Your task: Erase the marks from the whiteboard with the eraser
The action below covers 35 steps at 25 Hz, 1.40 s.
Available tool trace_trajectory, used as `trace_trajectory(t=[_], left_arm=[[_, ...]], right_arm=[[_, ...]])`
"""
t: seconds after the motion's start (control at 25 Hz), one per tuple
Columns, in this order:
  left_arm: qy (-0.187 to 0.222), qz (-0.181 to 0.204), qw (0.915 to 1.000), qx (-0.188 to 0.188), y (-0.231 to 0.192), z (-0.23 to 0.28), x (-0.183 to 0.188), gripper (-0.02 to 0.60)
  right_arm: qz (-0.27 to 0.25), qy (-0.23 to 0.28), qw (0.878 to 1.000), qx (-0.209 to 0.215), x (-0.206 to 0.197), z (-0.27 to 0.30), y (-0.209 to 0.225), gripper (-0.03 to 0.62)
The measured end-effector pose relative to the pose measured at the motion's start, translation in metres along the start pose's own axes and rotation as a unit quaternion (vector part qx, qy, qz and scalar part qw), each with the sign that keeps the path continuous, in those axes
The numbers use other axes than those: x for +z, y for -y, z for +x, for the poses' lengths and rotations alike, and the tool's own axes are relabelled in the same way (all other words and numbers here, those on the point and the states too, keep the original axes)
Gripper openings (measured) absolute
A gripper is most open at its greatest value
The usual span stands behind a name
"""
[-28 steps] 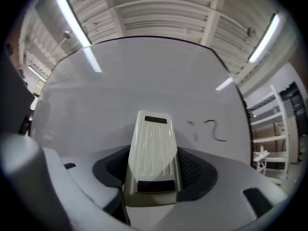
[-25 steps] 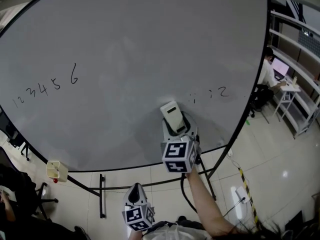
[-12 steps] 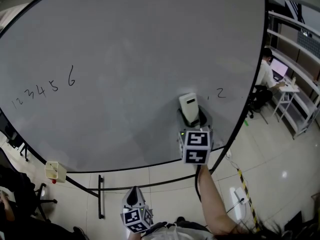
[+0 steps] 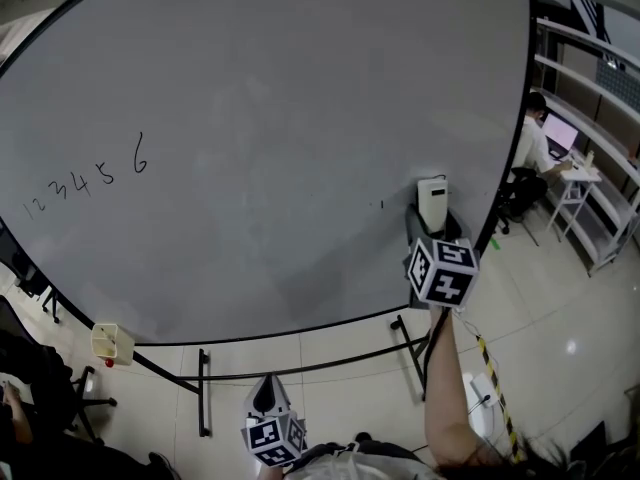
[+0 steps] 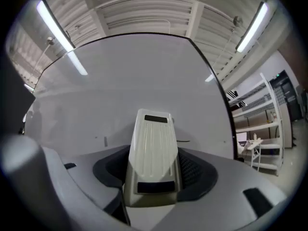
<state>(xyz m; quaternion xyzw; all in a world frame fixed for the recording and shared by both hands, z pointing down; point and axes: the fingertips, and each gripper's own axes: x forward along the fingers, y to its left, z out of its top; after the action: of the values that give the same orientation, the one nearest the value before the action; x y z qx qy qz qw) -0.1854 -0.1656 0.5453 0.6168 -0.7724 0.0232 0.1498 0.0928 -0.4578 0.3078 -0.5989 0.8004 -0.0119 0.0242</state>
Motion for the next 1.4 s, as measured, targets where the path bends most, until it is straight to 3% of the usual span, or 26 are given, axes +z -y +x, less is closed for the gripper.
trace_trajectory(t=[0.08, 0.2, 0.28, 0.4, 0.52, 0.6, 0.68, 0.76, 0.84, 0.92, 1.04, 1.16, 1.28, 1.4], left_arm=[[0.001, -0.006, 1.0000, 0.005, -0.001, 0.004, 0.001, 0.003], [0.013, -0.010, 0.9999, -0.001, 0.009, 0.011, 0.010, 0.003], [0.021, -0.011, 0.9997, -0.010, 0.018, 0.011, 0.015, 0.003], [0.018, -0.007, 0.9997, -0.012, 0.020, 0.008, 0.014, 0.003], [0.004, -0.005, 1.0000, -0.003, 0.012, 0.008, 0.005, 0.003], [0.000, -0.009, 1.0000, 0.004, 0.008, 0.010, 0.002, 0.003], [0.003, -0.013, 0.9999, 0.005, 0.010, 0.015, 0.004, 0.003], [0.010, -0.016, 0.9998, -0.001, 0.017, 0.020, 0.009, 0.003], [0.017, -0.017, 0.9997, -0.009, 0.026, 0.020, 0.013, 0.003], [0.020, -0.013, 0.9996, -0.014, 0.032, 0.017, 0.014, 0.003], [0.012, -0.010, 0.9998, -0.009, 0.026, 0.013, 0.009, 0.003], [0.005, -0.017, 0.9998, 0.004, 0.013, 0.012, 0.004, 0.003], [0.004, -0.024, 0.9997, 0.010, 0.009, 0.016, 0.003, 0.003], [0.010, -0.030, 0.9995, -0.004, 0.022, 0.021, 0.007, 0.003]], right_arm=[[-0.045, -0.007, 0.997, 0.055, -0.009, -0.008, -0.063, 0.290], [-0.154, -0.026, 0.981, 0.119, -0.043, -0.015, -0.143, 0.290], [-0.170, -0.034, 0.979, 0.104, -0.050, -0.011, -0.128, 0.290], [-0.060, -0.041, 0.996, 0.042, -0.039, 0.005, -0.030, 0.287], [0.010, -0.036, 0.999, -0.019, -0.026, 0.009, 0.049, 0.284], [-0.008, -0.037, 0.999, -0.006, -0.019, 0.003, 0.030, 0.282], [-0.070, -0.043, 0.996, 0.045, -0.024, -0.001, -0.035, 0.281], [-0.154, -0.047, 0.983, 0.087, -0.034, -0.006, -0.100, 0.281], [-0.216, -0.048, 0.971, 0.090, -0.042, -0.006, -0.117, 0.282], [-0.205, -0.056, 0.975, 0.067, -0.039, -0.004, -0.085, 0.281], [-0.105, -0.074, 0.992, -0.006, -0.028, 0.003, 0.007, 0.281], [-0.060, -0.086, 0.993, -0.054, -0.023, 0.007, 0.061, 0.281], [-0.093, -0.082, 0.992, 0.003, -0.013, 0.002, 0.003, 0.281], [-0.180, -0.087, 0.977, 0.072, -0.019, -0.005, -0.064, 0.281]])
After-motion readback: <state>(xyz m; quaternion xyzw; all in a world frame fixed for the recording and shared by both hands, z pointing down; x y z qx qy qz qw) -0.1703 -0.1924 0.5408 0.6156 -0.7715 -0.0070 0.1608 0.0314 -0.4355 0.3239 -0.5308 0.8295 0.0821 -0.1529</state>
